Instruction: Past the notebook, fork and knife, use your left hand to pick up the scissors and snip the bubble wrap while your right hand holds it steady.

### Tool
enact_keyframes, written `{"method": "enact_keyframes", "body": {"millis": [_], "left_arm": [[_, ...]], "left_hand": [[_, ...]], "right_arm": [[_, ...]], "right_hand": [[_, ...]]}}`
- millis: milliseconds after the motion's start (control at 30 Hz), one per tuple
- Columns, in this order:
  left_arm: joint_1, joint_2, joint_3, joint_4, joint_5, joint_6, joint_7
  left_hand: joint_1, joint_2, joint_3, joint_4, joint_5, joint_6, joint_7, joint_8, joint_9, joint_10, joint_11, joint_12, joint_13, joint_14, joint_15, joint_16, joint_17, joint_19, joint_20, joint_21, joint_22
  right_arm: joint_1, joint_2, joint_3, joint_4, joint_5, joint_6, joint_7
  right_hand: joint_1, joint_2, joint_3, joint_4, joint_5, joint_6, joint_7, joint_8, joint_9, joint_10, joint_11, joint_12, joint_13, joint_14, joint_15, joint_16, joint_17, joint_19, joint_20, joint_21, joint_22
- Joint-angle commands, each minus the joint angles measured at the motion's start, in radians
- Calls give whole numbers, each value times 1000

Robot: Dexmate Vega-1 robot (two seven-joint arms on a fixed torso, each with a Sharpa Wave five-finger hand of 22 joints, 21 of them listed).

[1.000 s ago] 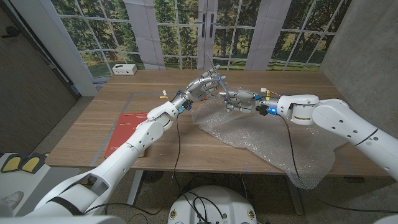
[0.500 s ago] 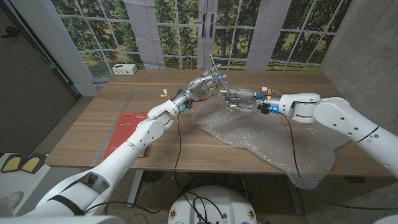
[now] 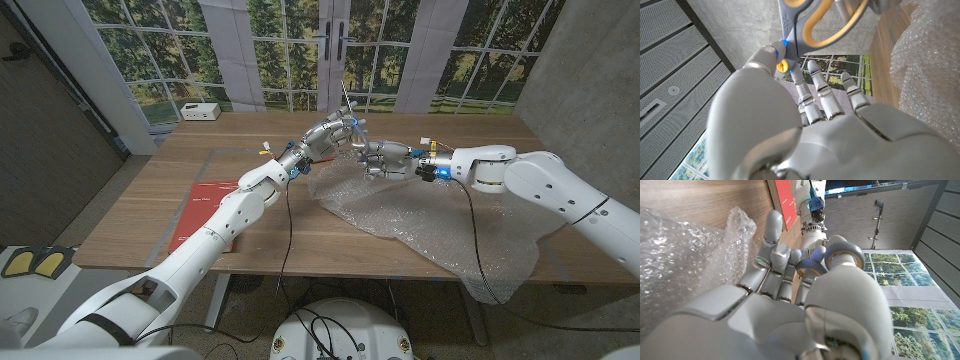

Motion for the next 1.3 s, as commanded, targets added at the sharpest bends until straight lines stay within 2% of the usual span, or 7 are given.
{"method": "enact_keyframes", "body": {"millis": [33, 667, 733, 800, 1067, 1233, 1300], "left_arm": [[11, 8, 2, -15, 1, 8, 12], [4, 1, 8, 5, 4, -10, -20], [3, -1, 8, 8, 4, -17, -29], [4, -2, 7, 8, 7, -25, -34], [5, -1, 6, 11, 7, -29, -34], [-2, 0, 9, 23, 12, -35, -54], [1, 1, 5, 21, 9, -34, -50]], "left_hand": [[28, 37, 7, -4, 7, -1, 2, -2, 4, 20, -22, 9, 3, 10, -133, 5, 5, -1, 3, 0, 1], [16, 41, 2, 3, 3, -5, -1, -5, 4, 9, -21, 15, 12, -5, -119, 0, 6, -7, 7, -1, 1], [-28, 20, -27, 18, -8, -34, -16, -9, 4, -47, 4, -21, -2, -61, -85, -6, 13, -20, 22, -5, 1], [-44, 11, -47, 18, -22, -55, -27, -10, 4, -105, 17, -62, -17, -89, -77, 0, 22, -24, 28, -5, 1], [-92, -6, -79, 29, -44, -92, -48, -7, 4, -163, 40, -126, -48, -149, -50, 4, 28, -39, 44, -6, 2], [-177, -23, -146, 46, -110, -131, -59, -4, 1, -297, 83, -242, -91, -243, -8, 11, 29, -63, 58, -8, 2], [-235, -30, -184, 60, -168, -147, -64, -1, 0, -357, 114, -300, -112, -302, 25, 11, 31, -69, 60, -7, 2]], "right_arm": [[7, 12, -3, 28, 35, -14, 65], [3, 16, 1, 38, 43, -19, 65], [4, 17, -1, 39, 40, -18, 67], [9, 20, -4, 44, 38, -19, 71], [18, 25, -10, 55, 30, -20, 83], [19, 27, -7, 60, 31, -20, 83], [19, 27, -5, 62, 33, -20, 81]], "right_hand": [[-11, -9, -9, 4, 6, 38, -32, 10, 6, 213, -208, 316, 0, -3, -127, 6, 1, 11, -95, 6, -9], [-14, -4, -10, 5, 12, 41, -31, 5, -7, 209, -208, 315, -1, -8, -127, 7, 1, 4, -96, 17, -18], [-14, -3, -9, 5, 13, 37, -29, 7, -2, 208, -208, 314, -1, -8, -127, 7, 1, 4, -97, 17, -23], [-14, -3, -9, 5, 13, 38, -29, 7, -4, 208, -208, 314, -1, -8, -127, 7, 1, 4, -97, 18, -23], [-14, -1, -9, 4, 14, 36, -31, 1, -13, 204, -207, 313, -1, -9, -127, 8, 1, -1, -97, 23, -29], [-16, 0, -10, 5, 15, 37, -30, 2, -15, 202, -207, 313, -1, -11, -127, 7, 1, -4, -97, 29, -30], [-17, 0, -10, 5, 15, 39, -32, 1, -17, 201, -208, 313, -1, -12, -127, 7, 0, -4, -97, 31, -31]]}}
